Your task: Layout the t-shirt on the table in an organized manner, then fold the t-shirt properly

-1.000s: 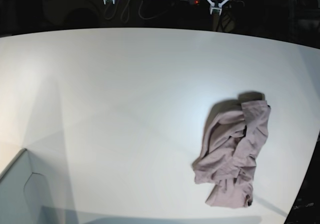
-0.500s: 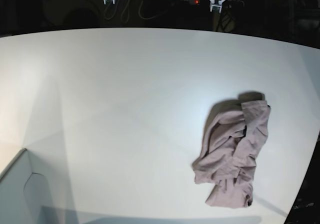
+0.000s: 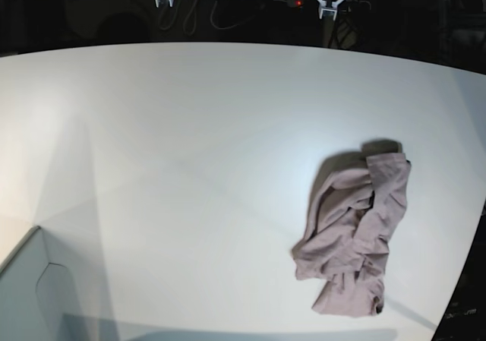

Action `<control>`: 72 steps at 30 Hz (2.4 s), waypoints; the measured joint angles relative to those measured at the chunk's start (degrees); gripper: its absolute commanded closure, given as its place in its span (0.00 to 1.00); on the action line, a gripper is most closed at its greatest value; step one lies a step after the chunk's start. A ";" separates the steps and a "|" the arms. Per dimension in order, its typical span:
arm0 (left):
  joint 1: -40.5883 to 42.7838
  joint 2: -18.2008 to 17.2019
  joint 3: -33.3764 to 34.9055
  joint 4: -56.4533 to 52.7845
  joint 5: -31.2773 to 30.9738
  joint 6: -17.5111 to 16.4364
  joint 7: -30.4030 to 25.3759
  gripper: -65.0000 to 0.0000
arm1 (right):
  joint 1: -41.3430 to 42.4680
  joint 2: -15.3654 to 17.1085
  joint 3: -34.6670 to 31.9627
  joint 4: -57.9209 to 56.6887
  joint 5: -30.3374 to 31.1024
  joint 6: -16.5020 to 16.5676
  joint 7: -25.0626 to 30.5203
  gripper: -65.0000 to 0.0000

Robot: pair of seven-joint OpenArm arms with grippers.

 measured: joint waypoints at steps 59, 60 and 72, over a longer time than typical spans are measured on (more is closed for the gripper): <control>25.35 -8.74 -15.19 104.80 -26.27 -0.17 14.95 0.29 | -47.25 4.83 4.87 106.09 0.39 1.01 -9.42 0.57; 23.39 -8.24 -15.30 103.43 -26.32 -0.09 15.54 0.26 | -47.21 4.90 4.90 106.09 0.39 1.01 -9.42 0.57; 9.20 -6.40 -15.08 85.72 -21.27 0.35 17.84 0.27 | -47.04 5.35 4.87 105.81 0.39 1.01 -9.40 0.57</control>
